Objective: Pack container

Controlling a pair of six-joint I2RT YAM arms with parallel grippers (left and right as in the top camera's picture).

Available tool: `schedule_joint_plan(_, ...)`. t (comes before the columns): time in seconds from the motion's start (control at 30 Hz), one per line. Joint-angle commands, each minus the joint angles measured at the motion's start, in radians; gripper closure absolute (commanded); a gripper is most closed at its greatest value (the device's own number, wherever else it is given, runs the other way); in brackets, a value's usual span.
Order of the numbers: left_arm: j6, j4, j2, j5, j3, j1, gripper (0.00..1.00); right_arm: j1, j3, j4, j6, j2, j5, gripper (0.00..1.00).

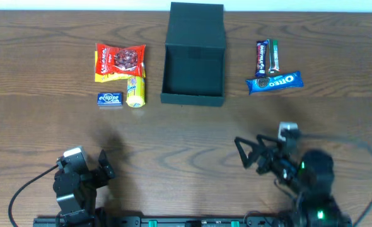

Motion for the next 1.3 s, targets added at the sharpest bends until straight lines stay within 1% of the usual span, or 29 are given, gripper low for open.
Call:
schedule_joint_plan(0.0, 0.018, -0.007, -0.006, -0.008, -0.005, 0.002, 0.05, 0.019, 0.143, 0.005, -0.172, 0.217, -0.021, 0.01)
schedule_joint_plan(0.13, 0.018, -0.007, -0.006, -0.008, -0.005, 0.002, 0.05, 0.060, 0.345, -0.013, -0.299, 0.514, -0.002, 0.01)
schedule_joint_plan(0.17, 0.018, -0.007, -0.006, -0.008, -0.005, 0.002, 0.05, 0.074, 0.395, -0.029, -0.312, 0.576, 0.027, 0.01)
schedule_joint_plan(0.2, 0.018, -0.007, -0.006, -0.008, -0.005, 0.002, 0.05, 0.100, 0.475, -0.062, -0.334, 0.671, 0.090, 0.01)
schedule_joint_plan(0.27, 0.018, -0.007, -0.006, -0.008, -0.005, 0.001, 0.04, 0.133, 0.581, -0.114, -0.342, 0.788, 0.203, 0.02)
schedule_joint_plan(0.3, 0.018, -0.007, -0.006, -0.008, -0.005, 0.002, 0.04, 0.148, 0.640, -0.141, -0.341, 0.853, 0.267, 0.05)
schedule_joint_plan(0.33, 0.018, -0.007, -0.006, -0.008, -0.005, 0.002, 0.05, 0.159, 0.695, -0.164, -0.331, 0.912, 0.323, 0.10)
schedule_joint_plan(0.4, 0.018, -0.007, -0.006, -0.008, -0.005, 0.002, 0.05, 0.173, 0.778, -0.190, -0.298, 1.004, 0.405, 0.14)
schedule_joint_plan(0.47, 0.018, -0.007, -0.006, -0.008, -0.005, 0.002, 0.05, 0.180, 0.850, -0.195, -0.296, 1.087, 0.440, 0.23)
schedule_joint_plan(0.53, 0.018, -0.007, -0.006, -0.008, -0.005, 0.001, 0.05, 0.185, 0.925, -0.195, -0.296, 1.181, 0.457, 0.28)
schedule_joint_plan(0.67, 0.018, -0.007, -0.006, -0.008, -0.005, 0.002, 0.05, 0.201, 1.005, -0.195, -0.297, 1.308, 0.500, 0.31)
schedule_joint_plan(0.8, 0.018, -0.007, -0.006, -0.008, -0.005, 0.002, 0.04, 0.220, 1.028, -0.193, -0.306, 1.387, 0.505, 0.33)
schedule_joint_plan(0.83, 0.018, -0.007, -0.006, -0.008, -0.005, 0.002, 0.05, 0.226, 1.028, -0.191, -0.312, 1.405, 0.509, 0.36)
schedule_joint_plan(0.87, 0.018, -0.007, -0.006, -0.008, -0.005, 0.002, 0.05, 0.231, 1.028, -0.191, -0.312, 1.422, 0.517, 0.42)
schedule_joint_plan(0.97, 0.018, -0.007, -0.006, -0.008, -0.005, 0.002, 0.05, 0.239, 1.028, -0.216, -0.313, 1.452, 0.536, 0.89)
schedule_joint_plan(1.0, 0.018, -0.007, -0.006, -0.008, -0.005, 0.002, 0.04, 0.240, 1.028, -0.235, -0.312, 1.455, 0.535, 0.99)
schedule_joint_plan(1.27, 0.018, -0.007, -0.006, -0.008, -0.005, 0.002, 0.05, 0.240, 1.028, -0.431, -0.291, 1.421, 0.549, 0.99)
